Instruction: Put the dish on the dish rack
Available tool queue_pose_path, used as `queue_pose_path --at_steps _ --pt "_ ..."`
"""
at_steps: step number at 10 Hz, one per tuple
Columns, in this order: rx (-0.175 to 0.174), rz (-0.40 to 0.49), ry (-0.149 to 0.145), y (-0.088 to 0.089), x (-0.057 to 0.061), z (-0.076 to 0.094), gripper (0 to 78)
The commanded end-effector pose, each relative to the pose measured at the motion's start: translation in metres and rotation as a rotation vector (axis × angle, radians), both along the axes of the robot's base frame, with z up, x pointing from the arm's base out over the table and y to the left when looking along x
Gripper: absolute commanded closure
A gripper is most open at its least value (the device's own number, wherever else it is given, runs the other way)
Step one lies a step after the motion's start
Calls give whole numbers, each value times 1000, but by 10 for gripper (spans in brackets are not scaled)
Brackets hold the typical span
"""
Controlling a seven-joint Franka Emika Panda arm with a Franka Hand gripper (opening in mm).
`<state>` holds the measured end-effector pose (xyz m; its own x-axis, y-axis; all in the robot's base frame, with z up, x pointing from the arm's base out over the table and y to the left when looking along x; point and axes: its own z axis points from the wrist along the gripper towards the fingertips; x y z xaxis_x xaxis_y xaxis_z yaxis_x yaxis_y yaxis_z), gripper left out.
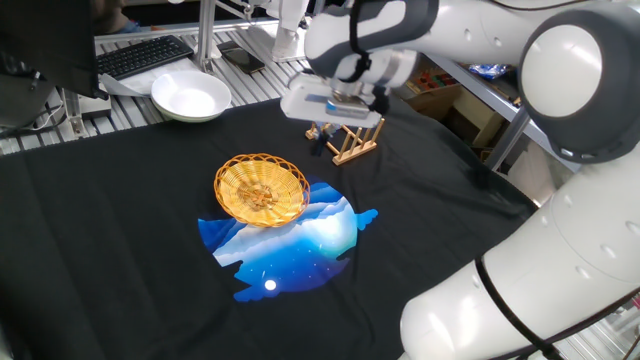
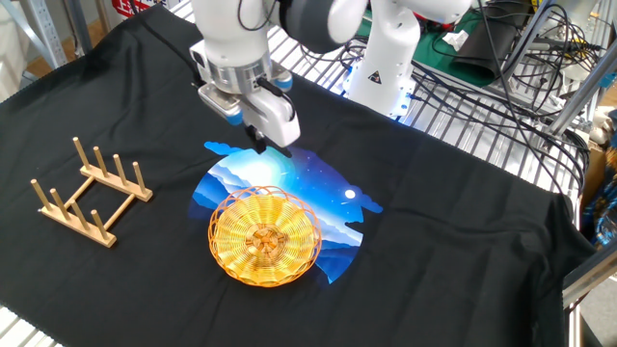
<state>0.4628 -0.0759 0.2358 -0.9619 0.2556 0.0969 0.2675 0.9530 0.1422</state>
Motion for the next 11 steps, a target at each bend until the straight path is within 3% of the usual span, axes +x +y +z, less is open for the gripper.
queue_pose_path --at_steps 1,5,7,11 --pt "25 12 -35 -11 -5 -12 776" --pt "73 35 -64 -22 -4 -26 776" --pt "84 42 -98 -25 -5 -40 776" --pt "106 47 -109 -32 -5 -50 776"
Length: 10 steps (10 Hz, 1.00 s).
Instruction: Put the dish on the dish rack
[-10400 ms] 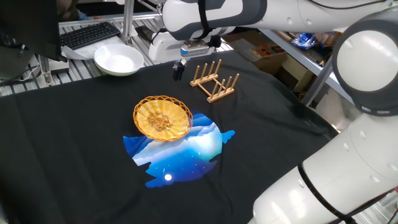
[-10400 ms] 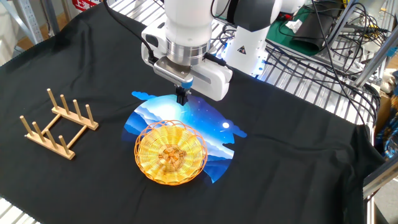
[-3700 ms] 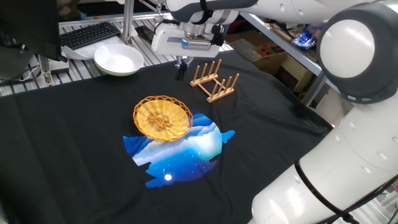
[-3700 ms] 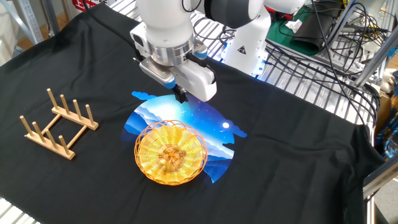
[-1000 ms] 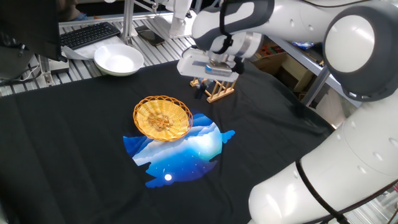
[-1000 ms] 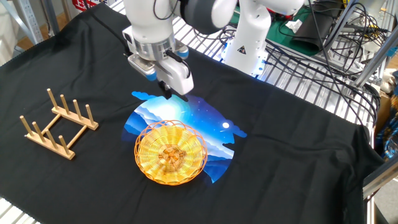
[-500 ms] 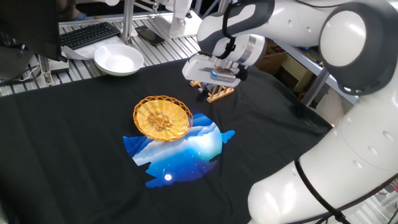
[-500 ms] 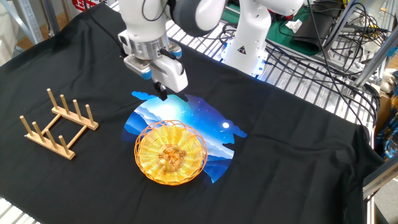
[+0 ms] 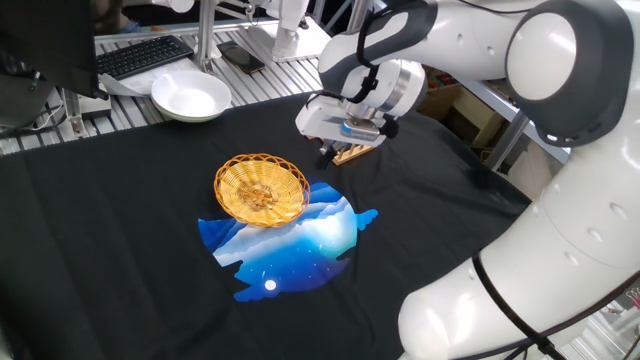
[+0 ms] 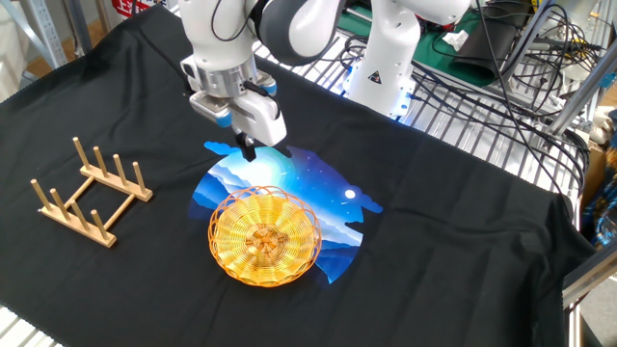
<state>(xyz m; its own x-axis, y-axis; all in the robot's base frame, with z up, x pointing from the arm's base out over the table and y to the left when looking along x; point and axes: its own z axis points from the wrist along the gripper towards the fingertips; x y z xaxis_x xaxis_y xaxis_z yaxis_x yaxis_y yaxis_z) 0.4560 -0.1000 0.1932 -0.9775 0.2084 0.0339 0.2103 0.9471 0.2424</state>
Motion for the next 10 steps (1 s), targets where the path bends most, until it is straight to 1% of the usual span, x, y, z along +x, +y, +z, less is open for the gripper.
queue_pose_path --at_steps 1,3,4,7,9,10 --pt "28 3 -27 -9 1 -10 776" --pt "27 -15 -24 -9 0 -10 776" --pt "24 -34 -30 -9 0 -10 776" --pt "26 -66 -26 -9 0 -10 776" --pt "29 -87 -40 -9 0 -10 776" --pt "30 -100 -34 -9 0 -10 776"
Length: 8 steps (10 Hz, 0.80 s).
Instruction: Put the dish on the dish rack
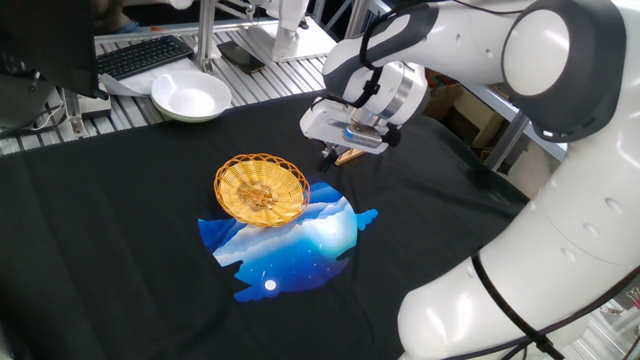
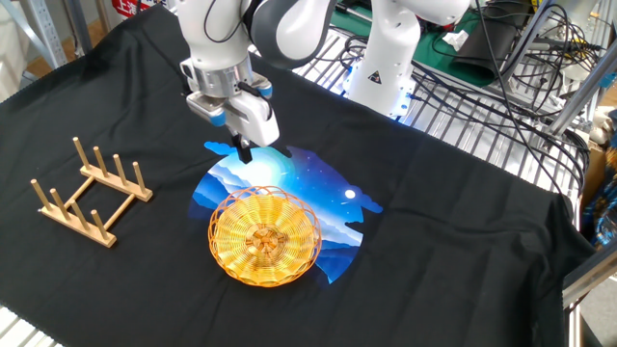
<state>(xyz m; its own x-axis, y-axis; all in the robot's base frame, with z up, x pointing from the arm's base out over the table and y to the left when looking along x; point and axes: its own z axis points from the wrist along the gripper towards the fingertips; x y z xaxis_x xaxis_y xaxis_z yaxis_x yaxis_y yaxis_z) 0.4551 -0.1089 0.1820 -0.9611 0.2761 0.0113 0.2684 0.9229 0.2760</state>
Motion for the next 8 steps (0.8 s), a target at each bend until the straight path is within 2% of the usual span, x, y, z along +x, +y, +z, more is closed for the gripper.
queue_pose_path --at_steps 1,3,4,8 --pt "9 -77 30 0 1 1 776" --pt "18 -131 80 0 1 1 776" --pt "18 -135 90 0 1 1 776" --pt "18 -123 71 0 1 0 776"
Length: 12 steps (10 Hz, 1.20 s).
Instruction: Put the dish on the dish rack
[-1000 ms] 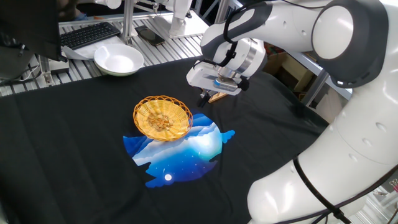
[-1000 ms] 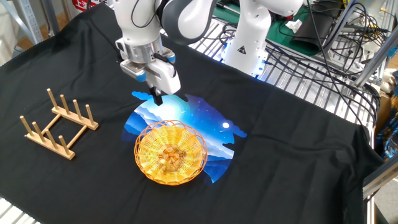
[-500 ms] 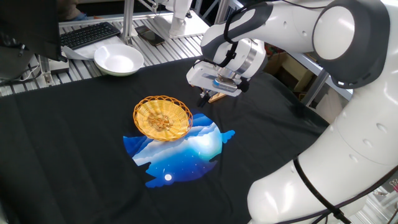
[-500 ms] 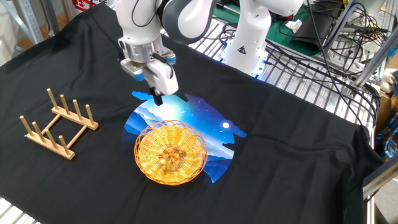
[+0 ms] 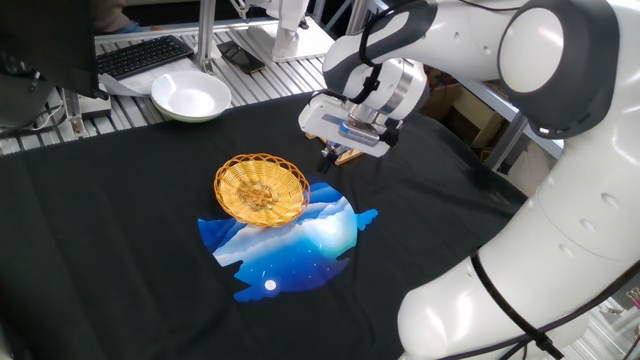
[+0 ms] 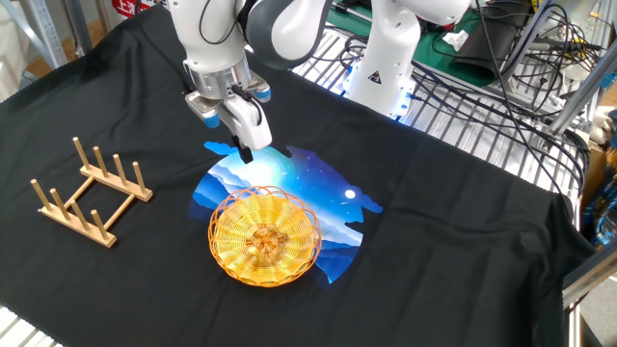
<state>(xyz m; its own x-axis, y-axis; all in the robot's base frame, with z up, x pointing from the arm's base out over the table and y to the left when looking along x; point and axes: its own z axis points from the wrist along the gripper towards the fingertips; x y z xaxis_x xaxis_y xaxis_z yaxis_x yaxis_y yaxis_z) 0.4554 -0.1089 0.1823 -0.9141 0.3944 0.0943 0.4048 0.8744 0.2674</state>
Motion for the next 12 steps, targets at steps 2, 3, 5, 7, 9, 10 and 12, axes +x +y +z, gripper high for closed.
queue_pose_path --at_steps 2,3,5,7,9,10,12 --pt "-8 2 -30 1 3 -6 776" --pt "-7 6 -32 1 3 -7 776" --pt "-8 14 -33 4 5 -16 776" --pt "-9 15 -45 7 5 -27 776" --pt "-9 17 -62 6 5 -38 776" --pt "-5 29 -64 0 5 -45 776" --pt "-3 40 -69 -6 4 -52 776"
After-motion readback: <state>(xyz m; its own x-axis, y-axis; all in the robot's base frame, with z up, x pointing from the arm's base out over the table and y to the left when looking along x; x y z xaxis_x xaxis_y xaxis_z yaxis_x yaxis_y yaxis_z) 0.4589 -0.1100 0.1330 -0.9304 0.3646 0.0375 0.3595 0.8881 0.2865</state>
